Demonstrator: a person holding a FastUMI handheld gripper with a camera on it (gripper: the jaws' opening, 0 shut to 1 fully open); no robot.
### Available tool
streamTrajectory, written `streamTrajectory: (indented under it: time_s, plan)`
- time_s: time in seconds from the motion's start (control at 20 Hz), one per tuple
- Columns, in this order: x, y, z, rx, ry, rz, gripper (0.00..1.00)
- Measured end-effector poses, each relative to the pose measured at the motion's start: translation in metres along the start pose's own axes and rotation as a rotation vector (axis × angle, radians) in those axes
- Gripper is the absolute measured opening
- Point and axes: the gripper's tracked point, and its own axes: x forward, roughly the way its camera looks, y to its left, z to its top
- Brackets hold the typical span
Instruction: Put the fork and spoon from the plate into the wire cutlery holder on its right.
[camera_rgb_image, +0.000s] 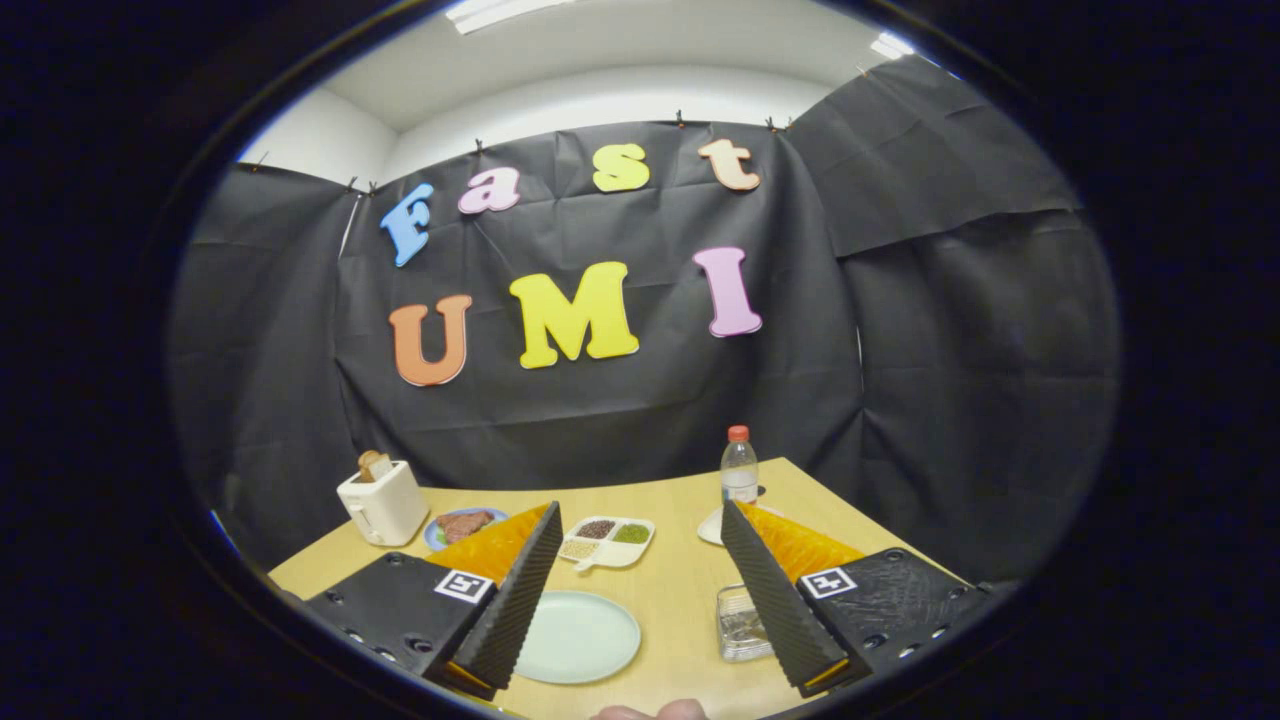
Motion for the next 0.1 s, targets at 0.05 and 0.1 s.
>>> streamTrajectory:
  time_s: [0.05,0.1]
  plan:
    - [-0.0002,0.0007,0.0012,-0.002,-0.005,-0.003,0.95]
    - [-0.0014,-0.0006,0.0006,-0.005,-0.008,-0.004,0.95]
